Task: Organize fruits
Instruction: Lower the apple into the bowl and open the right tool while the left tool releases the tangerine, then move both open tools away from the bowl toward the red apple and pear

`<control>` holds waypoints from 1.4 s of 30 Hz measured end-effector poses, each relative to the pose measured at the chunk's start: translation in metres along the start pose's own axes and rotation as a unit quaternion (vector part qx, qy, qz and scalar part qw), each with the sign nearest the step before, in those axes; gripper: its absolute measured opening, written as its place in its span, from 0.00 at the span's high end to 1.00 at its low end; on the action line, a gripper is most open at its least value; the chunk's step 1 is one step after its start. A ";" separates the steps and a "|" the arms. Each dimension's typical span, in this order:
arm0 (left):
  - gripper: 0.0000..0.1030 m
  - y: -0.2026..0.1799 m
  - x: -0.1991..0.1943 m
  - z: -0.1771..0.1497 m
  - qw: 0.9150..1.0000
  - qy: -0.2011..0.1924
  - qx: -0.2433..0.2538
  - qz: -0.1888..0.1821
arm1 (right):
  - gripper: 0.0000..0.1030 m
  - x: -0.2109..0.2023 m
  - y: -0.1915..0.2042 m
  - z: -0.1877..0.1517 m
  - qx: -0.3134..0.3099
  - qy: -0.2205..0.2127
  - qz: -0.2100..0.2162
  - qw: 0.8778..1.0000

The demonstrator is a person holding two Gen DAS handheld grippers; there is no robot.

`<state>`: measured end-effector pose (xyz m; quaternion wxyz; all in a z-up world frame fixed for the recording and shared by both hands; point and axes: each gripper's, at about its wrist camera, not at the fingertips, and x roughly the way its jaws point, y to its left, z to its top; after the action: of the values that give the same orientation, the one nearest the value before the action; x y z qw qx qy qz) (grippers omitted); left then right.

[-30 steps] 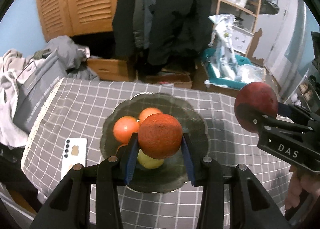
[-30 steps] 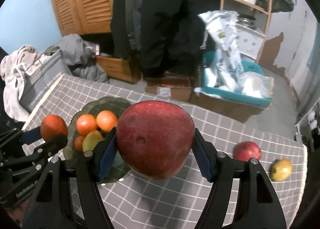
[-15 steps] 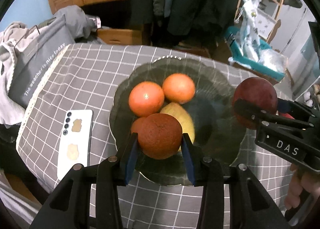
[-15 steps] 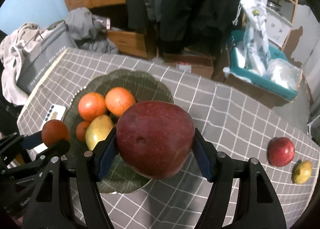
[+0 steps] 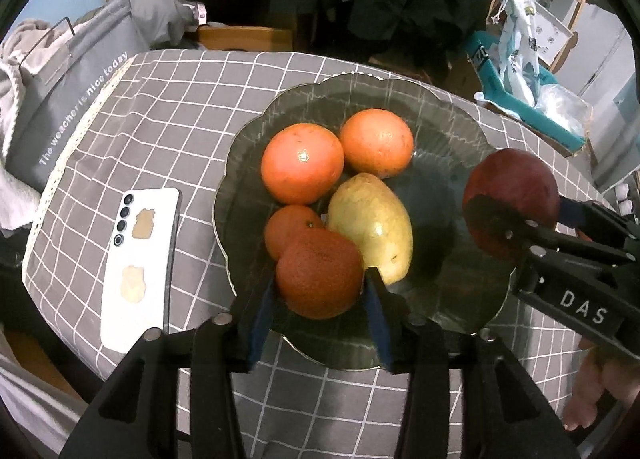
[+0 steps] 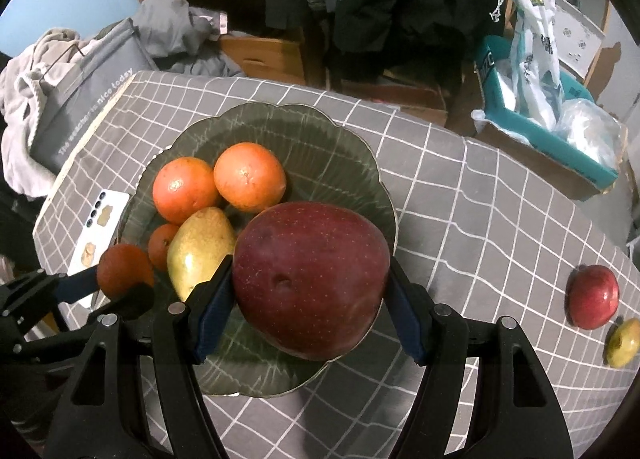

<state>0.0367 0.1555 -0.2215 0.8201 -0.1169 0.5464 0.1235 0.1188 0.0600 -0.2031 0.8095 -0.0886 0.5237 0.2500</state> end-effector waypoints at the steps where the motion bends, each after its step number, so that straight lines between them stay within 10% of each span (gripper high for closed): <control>1: 0.33 0.000 -0.001 0.000 1.000 -0.004 0.000 0.000 | 0.31 0.001 0.000 0.001 0.001 0.000 0.001 1.000; 17: 0.24 0.022 -0.005 0.008 0.999 -0.017 -0.042 0.020 | 0.30 0.014 0.004 0.001 0.002 0.029 0.020 0.999; 42: 0.24 0.002 -0.045 0.014 0.998 -0.061 -0.023 0.011 | 0.21 -0.062 -0.028 0.005 0.021 -0.059 -0.047 0.997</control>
<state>0.0314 0.1586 -0.1749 0.8477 -0.1216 0.4935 0.1520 0.1170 0.0189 -0.1491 0.8516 -0.0809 0.4756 0.2051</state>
